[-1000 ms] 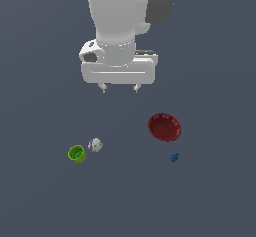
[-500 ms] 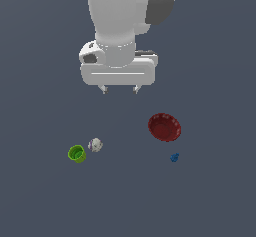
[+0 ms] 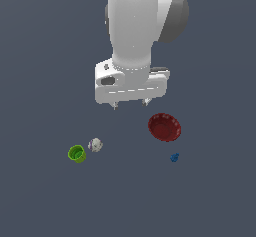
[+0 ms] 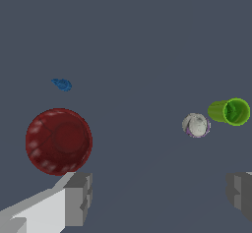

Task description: Pick up a designated object from a clutter of objects.

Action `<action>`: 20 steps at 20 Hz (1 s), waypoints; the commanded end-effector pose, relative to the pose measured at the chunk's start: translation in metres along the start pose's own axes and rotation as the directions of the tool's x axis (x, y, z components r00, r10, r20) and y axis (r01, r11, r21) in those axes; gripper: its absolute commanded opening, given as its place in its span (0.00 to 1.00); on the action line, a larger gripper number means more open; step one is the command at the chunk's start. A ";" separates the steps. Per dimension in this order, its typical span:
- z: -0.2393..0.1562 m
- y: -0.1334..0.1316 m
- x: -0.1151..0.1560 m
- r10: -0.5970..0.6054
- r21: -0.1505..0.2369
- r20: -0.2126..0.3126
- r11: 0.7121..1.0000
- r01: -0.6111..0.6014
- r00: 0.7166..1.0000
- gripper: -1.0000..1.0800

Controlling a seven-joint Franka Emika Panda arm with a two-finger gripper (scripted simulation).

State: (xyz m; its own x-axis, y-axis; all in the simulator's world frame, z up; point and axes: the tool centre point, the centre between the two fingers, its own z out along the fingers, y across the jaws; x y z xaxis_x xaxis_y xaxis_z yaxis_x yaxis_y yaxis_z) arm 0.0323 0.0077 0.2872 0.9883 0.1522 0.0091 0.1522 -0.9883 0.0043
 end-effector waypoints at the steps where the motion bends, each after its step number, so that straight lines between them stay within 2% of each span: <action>1: 0.013 -0.012 0.014 -0.073 -0.007 0.004 0.997 0.073 0.997 0.96; 5: 0.041 -0.038 0.038 -0.212 -0.016 0.010 0.977 0.212 0.977 0.96; 9: 0.071 -0.068 0.061 -0.351 -0.019 0.015 0.936 0.351 0.936 0.96; 15: 0.121 -0.116 0.087 -0.540 -0.012 0.017 0.841 0.541 0.841 0.96; 20: 0.156 -0.150 0.099 -0.651 -0.003 0.013 0.759 0.651 0.759 0.96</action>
State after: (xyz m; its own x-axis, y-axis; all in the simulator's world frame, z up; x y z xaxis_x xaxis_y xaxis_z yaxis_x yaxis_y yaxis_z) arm 0.1066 0.1603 0.1417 0.6811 0.7321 -0.0115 0.7322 -0.6810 0.0139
